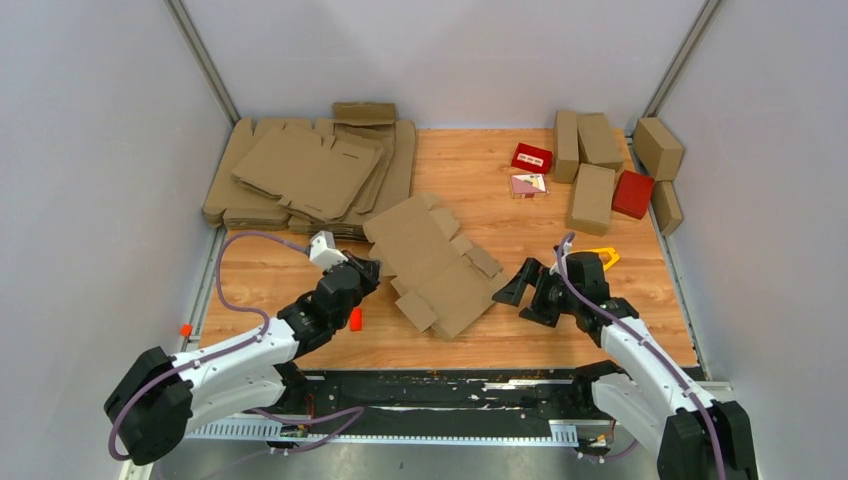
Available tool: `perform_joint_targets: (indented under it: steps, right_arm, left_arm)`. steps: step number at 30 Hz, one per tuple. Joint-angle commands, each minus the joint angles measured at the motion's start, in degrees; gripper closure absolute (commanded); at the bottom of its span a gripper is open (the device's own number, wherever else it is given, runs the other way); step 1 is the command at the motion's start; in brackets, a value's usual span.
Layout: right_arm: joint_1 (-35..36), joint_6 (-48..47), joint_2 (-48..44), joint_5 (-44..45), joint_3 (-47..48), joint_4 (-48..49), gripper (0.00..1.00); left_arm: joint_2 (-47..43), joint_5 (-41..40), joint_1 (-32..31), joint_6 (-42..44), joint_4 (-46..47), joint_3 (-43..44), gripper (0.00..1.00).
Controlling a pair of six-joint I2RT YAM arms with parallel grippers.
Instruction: Fold the paper box
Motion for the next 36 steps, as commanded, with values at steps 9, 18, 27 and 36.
perform_joint_targets:
  steps: [9,18,27,36]
  right_arm:
    - [3.2,11.1,8.2,-3.6,-2.5,18.3,0.04]
    - [15.4,25.4,19.1,5.5,-1.4,27.5,0.09]
    - [17.6,36.2,23.8,11.1,-3.0,37.8,0.2]
    - [17.1,32.9,33.7,8.1,1.4,41.2,0.54]
  left_arm:
    - [-0.6,-6.5,-0.1,-12.5,-4.4,1.1,1.0]
    - [-2.6,-8.8,-1.3,-14.6,-4.2,-1.0,1.0]
    - [-3.6,-8.6,-1.9,-13.7,-4.4,-1.8,1.0]
    - [-3.2,-5.8,-2.9,-9.0,-5.5,-0.7,1.0]
